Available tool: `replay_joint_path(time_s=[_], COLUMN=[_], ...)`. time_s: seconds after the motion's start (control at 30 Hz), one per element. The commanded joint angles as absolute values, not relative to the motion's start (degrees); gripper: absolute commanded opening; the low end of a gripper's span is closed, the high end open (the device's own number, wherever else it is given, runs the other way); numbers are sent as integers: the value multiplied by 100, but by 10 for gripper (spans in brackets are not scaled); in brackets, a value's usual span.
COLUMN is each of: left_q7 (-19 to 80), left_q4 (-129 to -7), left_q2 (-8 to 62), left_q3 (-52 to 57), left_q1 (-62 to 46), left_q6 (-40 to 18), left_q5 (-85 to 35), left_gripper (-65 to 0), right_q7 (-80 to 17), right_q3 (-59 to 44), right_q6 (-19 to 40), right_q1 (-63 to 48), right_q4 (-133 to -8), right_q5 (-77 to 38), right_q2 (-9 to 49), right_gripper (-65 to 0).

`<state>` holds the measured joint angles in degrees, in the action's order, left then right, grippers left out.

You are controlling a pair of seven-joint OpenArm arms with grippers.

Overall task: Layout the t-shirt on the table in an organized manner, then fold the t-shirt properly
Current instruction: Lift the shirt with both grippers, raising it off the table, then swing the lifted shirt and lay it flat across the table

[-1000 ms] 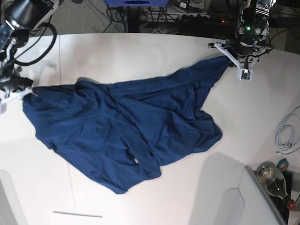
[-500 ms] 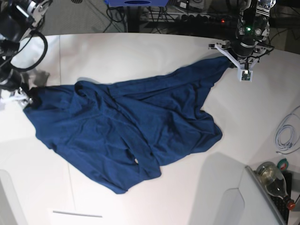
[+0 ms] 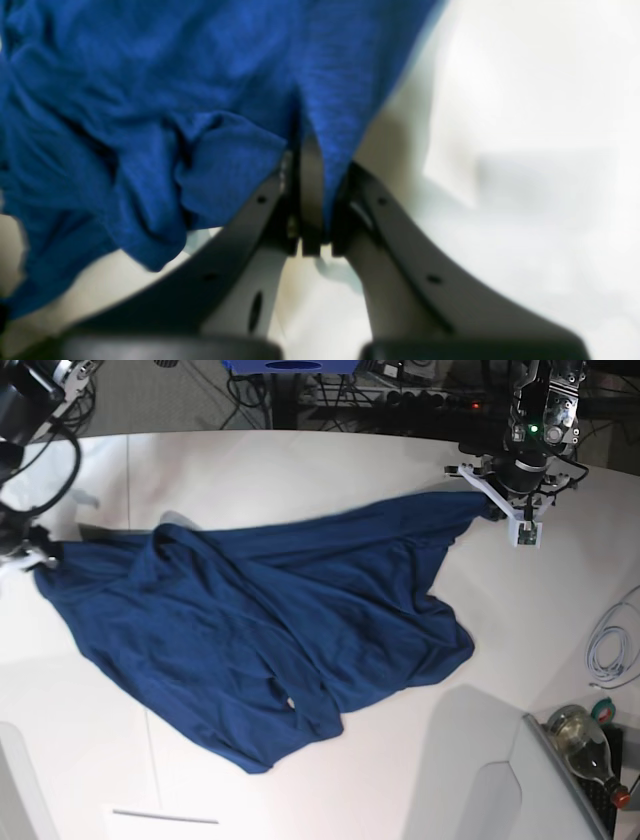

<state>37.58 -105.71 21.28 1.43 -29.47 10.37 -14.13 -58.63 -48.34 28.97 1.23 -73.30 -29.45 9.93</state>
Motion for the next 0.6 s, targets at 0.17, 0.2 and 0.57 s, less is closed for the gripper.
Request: replay_joint_path(time_s=[0.17, 0.2, 0.57], left_q7=[3626, 3635, 4690], left_q4=[-11187, -11152, -10185], left_q2=[2220, 2220, 2299], left_q3=[453, 435, -840], left_q1=[-2747, -2571, 725], left_q6=[1051, 1051, 1042], left_q5=[-1385, -1376, -1376], left_gripper=[-650, -650, -650], right_q7=[-7371, -7363, -6325], right_q3=[-5323, -5270, -3609], right_q6=[2826, 2659, 1270], right_q1=[145, 233, 2123], right_q4=[-8963, -8998, -6730], right_q5=[-3020, -3020, -3020], right_q2=[1112, 1121, 1974], right_gripper=[-645, -645, -644])
